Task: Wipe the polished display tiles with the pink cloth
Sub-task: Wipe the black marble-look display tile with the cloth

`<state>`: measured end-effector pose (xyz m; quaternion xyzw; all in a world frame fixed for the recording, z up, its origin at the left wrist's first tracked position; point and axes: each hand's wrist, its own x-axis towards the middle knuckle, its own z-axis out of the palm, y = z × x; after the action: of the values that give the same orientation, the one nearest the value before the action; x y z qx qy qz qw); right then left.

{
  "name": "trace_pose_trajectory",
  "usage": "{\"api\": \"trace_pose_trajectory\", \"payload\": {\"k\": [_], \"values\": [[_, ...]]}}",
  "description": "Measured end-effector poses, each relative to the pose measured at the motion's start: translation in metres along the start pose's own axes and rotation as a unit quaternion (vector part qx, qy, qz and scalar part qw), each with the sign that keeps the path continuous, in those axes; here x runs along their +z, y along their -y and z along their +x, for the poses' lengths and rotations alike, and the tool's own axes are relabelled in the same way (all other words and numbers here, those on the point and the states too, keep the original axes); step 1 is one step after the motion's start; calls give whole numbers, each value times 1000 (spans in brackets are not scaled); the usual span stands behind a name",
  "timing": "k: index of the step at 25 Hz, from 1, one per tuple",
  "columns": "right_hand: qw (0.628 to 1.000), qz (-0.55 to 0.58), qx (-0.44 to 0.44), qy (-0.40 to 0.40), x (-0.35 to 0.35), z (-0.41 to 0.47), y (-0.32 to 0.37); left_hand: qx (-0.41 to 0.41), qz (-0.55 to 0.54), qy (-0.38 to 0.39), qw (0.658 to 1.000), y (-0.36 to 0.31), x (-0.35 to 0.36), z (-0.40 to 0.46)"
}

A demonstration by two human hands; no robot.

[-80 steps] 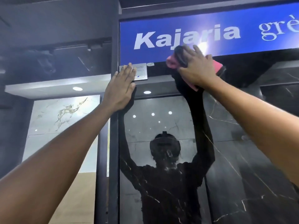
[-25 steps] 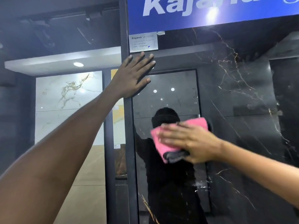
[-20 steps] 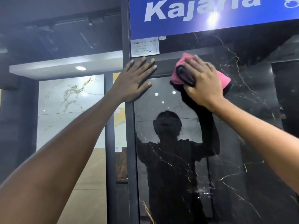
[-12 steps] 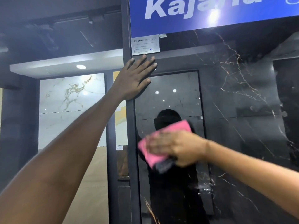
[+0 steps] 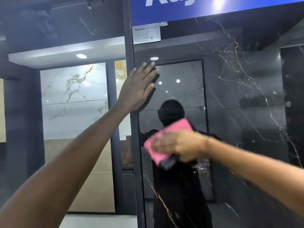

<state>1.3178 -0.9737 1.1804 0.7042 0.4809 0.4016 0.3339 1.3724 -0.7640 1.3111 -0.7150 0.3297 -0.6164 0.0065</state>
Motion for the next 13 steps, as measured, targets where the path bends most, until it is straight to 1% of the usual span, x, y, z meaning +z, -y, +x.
{"api": "trace_pose_trajectory", "payload": {"k": [1,2,3,4,5,6,7,8,9,10,11,12,13], "values": [[992,-4,116,-47,-18,-1,-41,-5,-16,-1,1000,-8,4,-14],[968,-19,232,-91,-41,-7,-84,-20,-28,2,999,-14,9,-24],[937,-29,322,-128,-60,-13,-115,-40,-30,6,999,-18,14,-31],[912,-34,376,-158,-68,-17,-128,-58,-17,8,998,-20,20,-34],[900,-21,399,-173,-64,-20,-125,-68,5,5,998,-21,26,-36],[905,-7,391,-164,-49,-21,-105,-70,23,1,997,-21,30,-36],[924,4,354,-144,-27,-22,-70,-67,35,-5,997,-20,32,-36],[954,2,277,-117,-3,-23,-26,-62,41,-8,997,-20,33,-36],[983,-2,166,-77,18,-28,14,-57,42,-8,997,-18,34,-37],[997,-17,72,-16,27,-32,37,-56,42,-7,997,-17,35,-37],[999,-35,0,14,26,-35,34,-56,42,-8,997,-17,35,-38],[999,-47,-13,4,16,-36,11,-56,42,-12,997,-17,35,-38],[997,-45,60,-32,3,-35,-22,-56,41,-14,997,-18,35,-38]]}}
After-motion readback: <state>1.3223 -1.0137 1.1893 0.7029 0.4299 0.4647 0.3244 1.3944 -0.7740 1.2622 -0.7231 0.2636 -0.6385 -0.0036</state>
